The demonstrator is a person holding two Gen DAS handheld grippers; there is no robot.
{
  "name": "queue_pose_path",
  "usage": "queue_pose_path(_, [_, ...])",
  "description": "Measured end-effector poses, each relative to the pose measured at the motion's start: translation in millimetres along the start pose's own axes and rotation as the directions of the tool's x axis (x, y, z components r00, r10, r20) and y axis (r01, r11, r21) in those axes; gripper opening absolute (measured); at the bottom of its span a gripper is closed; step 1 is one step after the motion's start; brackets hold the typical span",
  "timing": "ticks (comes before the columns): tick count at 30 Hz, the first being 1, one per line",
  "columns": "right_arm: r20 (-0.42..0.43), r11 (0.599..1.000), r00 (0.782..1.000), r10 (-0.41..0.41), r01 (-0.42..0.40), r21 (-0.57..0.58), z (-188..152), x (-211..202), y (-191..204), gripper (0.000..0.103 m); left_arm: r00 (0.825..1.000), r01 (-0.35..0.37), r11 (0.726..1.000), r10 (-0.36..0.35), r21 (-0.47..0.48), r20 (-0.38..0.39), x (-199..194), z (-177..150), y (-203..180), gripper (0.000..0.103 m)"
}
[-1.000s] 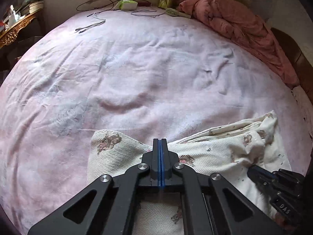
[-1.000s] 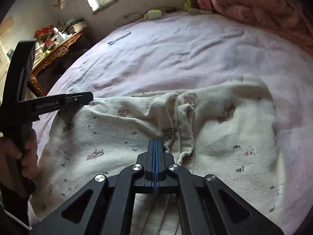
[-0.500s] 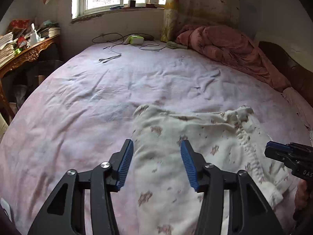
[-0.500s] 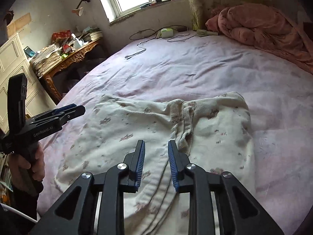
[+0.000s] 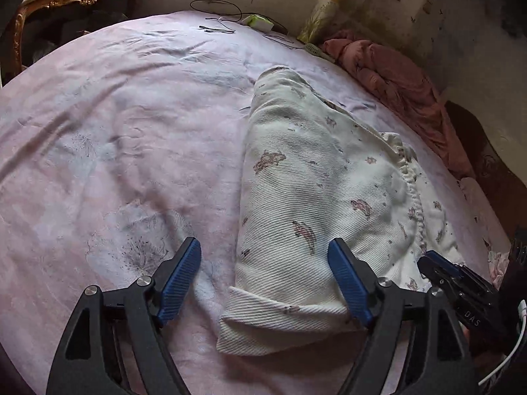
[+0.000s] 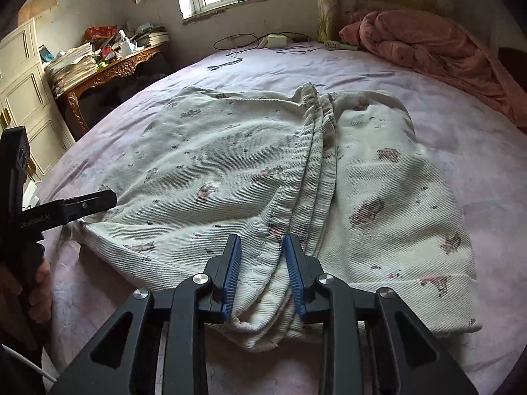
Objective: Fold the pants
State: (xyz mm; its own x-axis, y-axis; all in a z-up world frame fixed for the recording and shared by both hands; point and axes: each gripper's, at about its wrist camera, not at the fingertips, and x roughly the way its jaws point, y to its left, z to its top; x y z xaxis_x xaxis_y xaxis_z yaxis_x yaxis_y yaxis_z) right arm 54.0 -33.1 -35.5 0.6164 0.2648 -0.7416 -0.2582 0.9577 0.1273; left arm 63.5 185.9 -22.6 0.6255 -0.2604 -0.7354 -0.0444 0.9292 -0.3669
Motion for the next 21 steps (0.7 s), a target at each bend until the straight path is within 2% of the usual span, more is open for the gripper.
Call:
queue_pose_path(2, [0.004,0.999,0.999,0.032,-0.032,0.031,3.1,-9.0,-7.5,0.033,1.0,0.006,1.0,-0.006,0.013,0.01,-5.3,-1.1,-2.9,0.078])
queue_pose_path(3, [0.014,0.997,0.999,0.042,-0.043,0.06,3.7,-16.6,-15.4,0.04,1.0,0.005,1.0,-0.005,0.03,0.015,-8.3,-1.7,-4.8,0.078])
queue_pose_path(4, [0.035,0.994,0.999,0.041,-0.044,0.096,3.2,-26.3,-25.9,0.055,1.0,-0.006,0.999,0.005,0.047,0.02,-10.8,-3.2,-6.9,0.078])
queue_pose_path(5, [0.059,0.991,0.998,0.034,-0.041,0.128,1.3,-35.6,-35.3,0.06,0.999,-0.021,0.998,0.019,0.061,0.027,-13.0,-4.7,-9.1,0.078])
queue_pose_path(8, [0.102,0.976,0.995,-0.018,-0.005,0.22,-8.8,-63.0,-70.2,0.06,0.996,-0.062,0.994,0.056,0.088,0.07,-21.5,-11.6,-11.0,0.078])
queue_pose_path(10, [0.115,0.958,0.992,-0.048,0.013,0.288,-18.9,-78.4,-95.0,0.061,0.998,-0.049,0.996,0.045,0.078,0.052,-20.9,-13.8,-8.4,0.081])
queue_pose_path(11, [0.113,0.95,0.993,-0.04,0.003,0.313,-24.2,-83.2,-106.3,0.065,0.999,-0.037,0.998,0.035,0.052,0.039,-19.5,-14.2,-3.8,0.084])
queue_pose_path(12, [0.107,0.941,0.994,-0.023,-0.015,0.337,-29.9,-86.4,-116.6,0.067,1.0,-0.011,1.0,0.011,0.01,0.025,-18.0,-14.7,2.5,0.084])
queue_pose_path(14, [0.091,0.916,0.996,0.022,-0.056,0.396,-41.3,-87.4,-137.2,0.067,0.996,0.088,0.991,-0.088,-0.102,-0.001,-14.2,-15.6,18.7,0.084])
queue_pose_path(16, [0.084,0.867,0.989,0.118,-0.144,0.477,-51.4,-81.3,-159.7,0.067,0.981,0.19,0.961,-0.196,-0.202,-0.008,-11.1,-11.8,34.8,0.085])
queue_pose_path(17, [0.083,0.836,0.982,0.17,-0.189,0.516,-54.5,-75.8,-169.7,0.067,0.973,0.219,0.95,-0.229,-0.222,-0.017,-10.9,-5.9,39.5,0.085])
queue_pose_path(19, [0.082,0.773,0.952,0.295,-0.288,0.565,-52.1,-62.2,-188.7,0.067,0.953,0.288,0.926,-0.303,-0.244,-0.024,-12.1,13.5,47.4,0.085])
queue_pose_path(21, [0.07,0.739,0.926,0.371,-0.339,0.582,-40.5,-47.7,-204.8,0.067,0.927,0.349,0.915,-0.369,-0.202,-0.07,-5.4,39.1,48.5,0.086])
